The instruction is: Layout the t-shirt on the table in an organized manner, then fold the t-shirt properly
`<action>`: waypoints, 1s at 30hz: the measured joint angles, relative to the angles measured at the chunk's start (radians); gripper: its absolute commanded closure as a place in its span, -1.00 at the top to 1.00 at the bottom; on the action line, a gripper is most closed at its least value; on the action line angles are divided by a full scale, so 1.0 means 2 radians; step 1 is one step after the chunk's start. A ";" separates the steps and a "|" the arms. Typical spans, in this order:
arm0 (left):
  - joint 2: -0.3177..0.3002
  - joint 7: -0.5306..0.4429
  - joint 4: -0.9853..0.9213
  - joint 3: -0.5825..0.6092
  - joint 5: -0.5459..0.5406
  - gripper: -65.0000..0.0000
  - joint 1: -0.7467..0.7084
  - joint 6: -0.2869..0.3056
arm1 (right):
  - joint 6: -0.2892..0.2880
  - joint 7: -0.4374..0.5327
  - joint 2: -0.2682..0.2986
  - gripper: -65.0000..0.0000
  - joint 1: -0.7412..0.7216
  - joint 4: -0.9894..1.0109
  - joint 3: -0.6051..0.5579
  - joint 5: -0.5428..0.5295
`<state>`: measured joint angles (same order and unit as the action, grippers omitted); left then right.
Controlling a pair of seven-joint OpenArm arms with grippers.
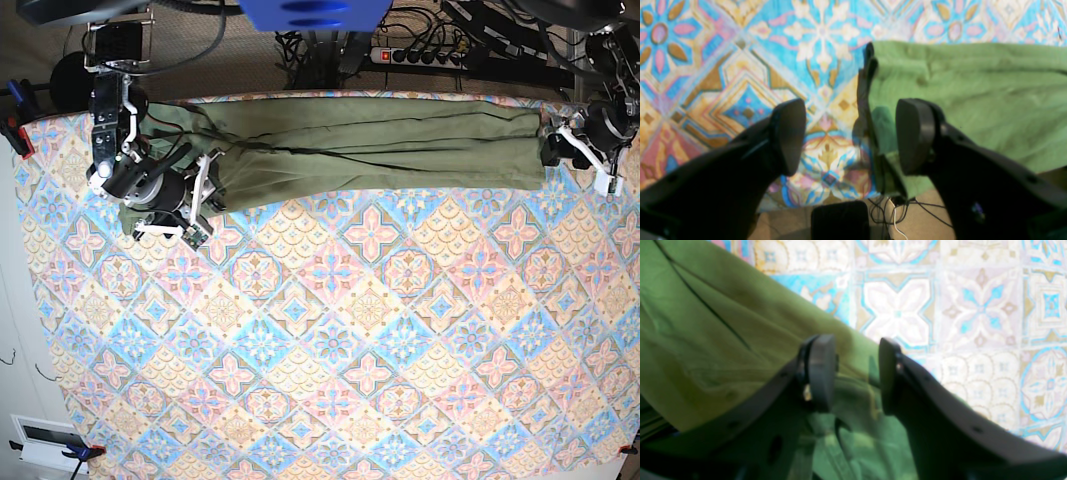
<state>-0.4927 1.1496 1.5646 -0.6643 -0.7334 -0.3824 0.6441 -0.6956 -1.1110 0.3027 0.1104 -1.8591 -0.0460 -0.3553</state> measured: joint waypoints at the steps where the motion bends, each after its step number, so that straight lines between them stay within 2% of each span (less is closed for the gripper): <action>1: 0.000 0.000 -0.001 0.010 0.005 0.28 0.000 0.000 | 0.000 0.000 0.000 -0.36 0.000 0.000 -0.001 0.000; 4: 0.005 -0.001 -0.001 0.034 -0.001 0.28 0.002 0.000 | 0.000 0.000 0.000 -0.36 0.000 0.000 -0.001 -0.001; 9: 0.020 -0.004 -0.053 0.033 0.002 0.28 0.017 0.000 | 0.000 0.000 0.000 -0.36 0.000 0.000 -0.001 0.000; 11: 0.016 -0.008 -0.074 0.031 -0.009 0.28 0.025 0.001 | 0.000 0.001 0.000 -0.36 0.000 0.000 -0.001 -0.002; 16: 0.028 -0.022 -0.080 0.029 -0.010 0.27 0.030 0.002 | 0.000 0.000 0.000 -0.36 0.000 0.000 -0.001 -0.001; 17: 0.030 -0.026 -0.080 0.029 -0.010 0.22 0.029 0.002 | 0.000 0.000 0.000 -0.36 0.000 0.000 -0.001 -0.002; 19: 0.032 -0.025 -0.080 0.030 -0.009 -0.02 0.029 0.002 | 0.000 0.000 0.000 -0.36 0.000 0.000 -0.001 -0.001; 21: 0.039 -0.017 -0.080 0.037 -0.023 -0.36 0.031 0.002 | 0.000 0.000 0.000 -0.36 0.000 0.000 -0.001 0.000; 24: 0.049 0.006 -0.082 0.043 -0.057 -0.89 0.032 0.022 | -0.001 0.000 0.000 -0.36 0.000 0.000 -0.001 -0.002; 26: 0.050 0.009 -0.083 0.046 -0.066 -1.00 0.032 0.022 | 0.000 0.000 0.000 -0.36 0.000 0.000 -0.001 0.000; 30: 0.048 0.022 -0.084 0.045 -0.058 -1.00 0.051 0.022 | -0.001 0.000 0.000 -0.36 0.000 0.000 0.000 -0.001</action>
<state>-0.3965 1.1934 1.3968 -0.5739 -0.8490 -0.2810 0.6888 -0.6971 -1.1110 0.3019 0.1104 -1.8591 -0.0467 -0.3576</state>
